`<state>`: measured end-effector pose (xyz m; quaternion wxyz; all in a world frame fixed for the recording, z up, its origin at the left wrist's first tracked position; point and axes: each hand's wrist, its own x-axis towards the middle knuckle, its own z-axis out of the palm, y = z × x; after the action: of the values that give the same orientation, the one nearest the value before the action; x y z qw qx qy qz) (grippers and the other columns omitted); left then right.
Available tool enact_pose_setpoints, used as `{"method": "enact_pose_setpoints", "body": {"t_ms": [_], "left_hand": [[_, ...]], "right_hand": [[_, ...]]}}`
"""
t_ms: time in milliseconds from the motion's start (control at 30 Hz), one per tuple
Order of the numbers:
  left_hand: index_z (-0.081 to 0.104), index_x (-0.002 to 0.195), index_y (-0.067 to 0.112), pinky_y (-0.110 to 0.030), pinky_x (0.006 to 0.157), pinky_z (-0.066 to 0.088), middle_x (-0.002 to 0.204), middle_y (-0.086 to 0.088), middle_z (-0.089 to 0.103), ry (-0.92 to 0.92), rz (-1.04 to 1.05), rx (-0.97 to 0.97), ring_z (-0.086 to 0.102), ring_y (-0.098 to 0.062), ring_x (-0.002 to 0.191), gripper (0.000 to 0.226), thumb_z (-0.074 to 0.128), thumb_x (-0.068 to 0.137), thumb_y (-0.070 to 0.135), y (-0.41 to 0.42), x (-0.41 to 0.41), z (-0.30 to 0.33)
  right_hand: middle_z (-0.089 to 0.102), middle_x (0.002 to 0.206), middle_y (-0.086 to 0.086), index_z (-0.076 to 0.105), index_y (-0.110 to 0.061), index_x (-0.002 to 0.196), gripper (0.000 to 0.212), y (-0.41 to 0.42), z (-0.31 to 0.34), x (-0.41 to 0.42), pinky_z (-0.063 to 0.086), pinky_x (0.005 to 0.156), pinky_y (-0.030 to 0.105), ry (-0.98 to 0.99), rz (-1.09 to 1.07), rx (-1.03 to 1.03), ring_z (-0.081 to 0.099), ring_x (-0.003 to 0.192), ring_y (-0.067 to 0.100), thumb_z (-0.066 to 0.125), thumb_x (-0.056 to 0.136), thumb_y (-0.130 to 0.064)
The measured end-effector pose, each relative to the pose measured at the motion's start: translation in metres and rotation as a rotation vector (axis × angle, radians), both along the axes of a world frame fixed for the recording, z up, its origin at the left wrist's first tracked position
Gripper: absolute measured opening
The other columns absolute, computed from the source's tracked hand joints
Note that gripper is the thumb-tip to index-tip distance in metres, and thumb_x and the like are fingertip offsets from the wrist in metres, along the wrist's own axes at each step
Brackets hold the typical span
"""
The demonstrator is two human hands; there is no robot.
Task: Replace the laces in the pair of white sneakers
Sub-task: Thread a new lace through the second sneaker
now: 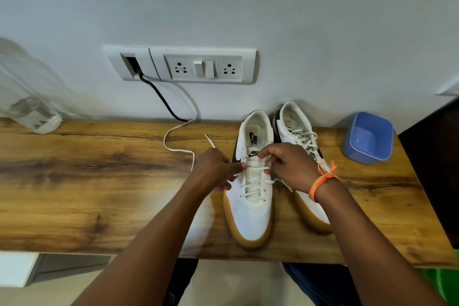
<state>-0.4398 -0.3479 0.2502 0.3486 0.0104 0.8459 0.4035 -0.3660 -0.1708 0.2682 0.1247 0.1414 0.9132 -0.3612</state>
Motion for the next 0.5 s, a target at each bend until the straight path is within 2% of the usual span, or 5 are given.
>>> {"method": "enact_pose_setpoints", "body": {"t_ms": [67,200,333,433,500], "left_hand": [[0.071,0.078,-0.001,-0.023,0.047,0.048,0.072,-0.009,0.073,-0.003,0.06,0.05,0.064,-0.018,0.052,0.035,0.082,0.08,0.032,0.003,0.002,-0.002],[0.065,0.085,-0.014,-0.017,0.041,0.035,0.057,-0.008,0.062,-0.043,0.224,0.193,0.047,-0.018,0.046,0.028,0.079,0.081,0.01,0.006,-0.002,-0.003],[0.062,0.073,0.001,-0.015,0.04,0.028,0.05,-0.002,0.056,-0.06,0.203,0.203,0.04,-0.015,0.043,0.018,0.076,0.083,0.007,0.008,0.0,-0.003],[0.061,0.068,0.008,-0.018,0.041,0.032,0.06,-0.003,0.059,0.099,0.274,0.277,0.045,-0.013,0.046,0.021,0.069,0.087,0.009,0.004,-0.013,0.002],[0.063,0.073,0.012,-0.019,0.043,0.035,0.064,-0.001,0.058,0.226,0.439,0.356,0.047,-0.01,0.046,0.019,0.065,0.092,0.013,-0.006,-0.027,0.01]], "right_hand": [[0.067,0.088,-0.003,0.066,-0.022,0.114,0.038,-0.001,0.001,0.0,0.056,0.081,0.04,-0.003,0.009,0.008,0.069,0.085,0.007,0.047,0.091,0.002],[0.068,0.099,0.0,0.067,-0.023,0.117,0.041,-0.001,0.002,0.001,0.054,0.087,0.042,-0.023,0.034,0.036,0.067,0.093,0.016,0.05,0.089,0.002],[0.068,0.099,-0.004,0.068,-0.026,0.115,0.042,0.0,0.0,0.001,0.054,0.087,0.042,-0.031,0.046,0.064,0.065,0.095,0.018,0.051,0.088,0.001],[0.068,0.082,-0.015,0.068,-0.031,0.104,0.045,0.001,0.0,0.002,0.053,0.087,0.043,-0.038,0.034,0.066,0.065,0.088,0.013,0.047,0.083,0.003],[0.069,0.079,-0.015,0.068,-0.033,0.1,0.045,0.001,0.0,0.002,0.051,0.088,0.043,-0.037,0.036,0.077,0.065,0.087,0.012,0.047,0.082,0.003]]}}
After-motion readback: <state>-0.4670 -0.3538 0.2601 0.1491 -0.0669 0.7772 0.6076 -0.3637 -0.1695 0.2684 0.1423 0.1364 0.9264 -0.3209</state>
